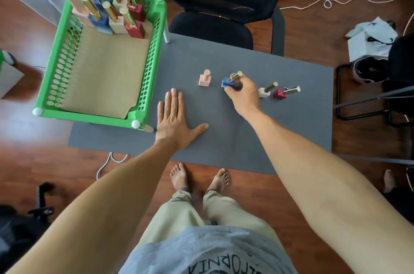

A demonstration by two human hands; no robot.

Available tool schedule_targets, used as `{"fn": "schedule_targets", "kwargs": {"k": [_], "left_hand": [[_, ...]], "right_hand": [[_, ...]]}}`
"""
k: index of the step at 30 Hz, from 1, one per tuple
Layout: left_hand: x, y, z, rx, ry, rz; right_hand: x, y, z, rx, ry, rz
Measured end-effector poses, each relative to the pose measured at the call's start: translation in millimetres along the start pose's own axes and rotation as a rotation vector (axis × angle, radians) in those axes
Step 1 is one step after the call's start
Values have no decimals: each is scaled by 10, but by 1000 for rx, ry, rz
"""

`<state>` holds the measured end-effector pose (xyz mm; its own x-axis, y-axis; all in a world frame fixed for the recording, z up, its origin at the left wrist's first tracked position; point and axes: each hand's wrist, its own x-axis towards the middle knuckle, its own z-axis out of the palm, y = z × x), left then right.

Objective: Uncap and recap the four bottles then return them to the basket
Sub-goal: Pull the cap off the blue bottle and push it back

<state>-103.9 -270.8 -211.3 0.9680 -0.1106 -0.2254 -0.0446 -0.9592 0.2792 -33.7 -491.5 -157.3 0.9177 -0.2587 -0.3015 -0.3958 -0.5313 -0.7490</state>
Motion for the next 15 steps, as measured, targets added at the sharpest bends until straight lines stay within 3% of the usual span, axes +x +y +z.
{"fn": "schedule_targets", "kwargs": {"k": [9,13,15], "left_hand": [[31,16,-126,-8,-125,-1],[95,57,-323,0,-260,-20],[120,97,-437,-40,-244,-36]], "right_hand": [[-88,-30,-86,88,-11,59],[-285,-106,-259,84,-19,10],[-370,-122,-316,93,-39,-7]]}}
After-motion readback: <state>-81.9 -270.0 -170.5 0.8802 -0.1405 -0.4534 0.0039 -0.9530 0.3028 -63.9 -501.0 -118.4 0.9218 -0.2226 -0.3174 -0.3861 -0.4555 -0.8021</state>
